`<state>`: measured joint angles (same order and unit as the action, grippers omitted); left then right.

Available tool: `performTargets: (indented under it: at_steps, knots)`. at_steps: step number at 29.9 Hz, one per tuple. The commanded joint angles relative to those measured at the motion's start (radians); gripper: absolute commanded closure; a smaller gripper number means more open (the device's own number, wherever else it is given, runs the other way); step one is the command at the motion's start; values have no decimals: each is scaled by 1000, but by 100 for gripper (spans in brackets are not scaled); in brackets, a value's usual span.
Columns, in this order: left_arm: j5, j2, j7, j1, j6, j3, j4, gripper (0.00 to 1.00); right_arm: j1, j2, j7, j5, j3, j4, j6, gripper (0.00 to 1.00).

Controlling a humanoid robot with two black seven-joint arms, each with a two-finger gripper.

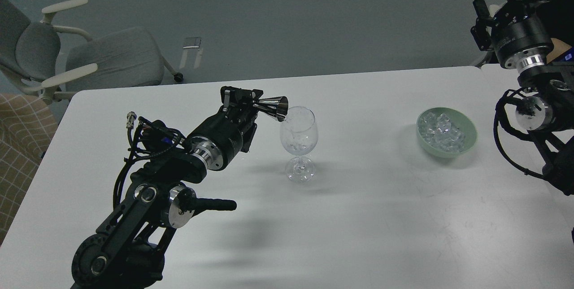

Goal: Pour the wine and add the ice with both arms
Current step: 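Tilt the jigger over the wine glass rim to pour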

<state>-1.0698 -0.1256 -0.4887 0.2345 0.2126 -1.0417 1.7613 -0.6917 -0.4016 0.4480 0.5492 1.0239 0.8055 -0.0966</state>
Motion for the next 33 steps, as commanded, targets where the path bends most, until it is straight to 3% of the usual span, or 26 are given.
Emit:
performTargets:
  at_steps: [1, 22, 33]
  knots:
    - [-13, -26, 0, 12, -1, 8, 0, 100, 1, 1, 0, 0, -1, 0, 0, 0]
    - [-18, -39, 0, 80, -18, 35, 0, 100, 18, 1, 0, 0, -1, -2, 0, 0]
    - [-88, -84, 0, 167, -27, 163, 0, 100, 21, -3, 0, 0, 1, -2, 0, 0]
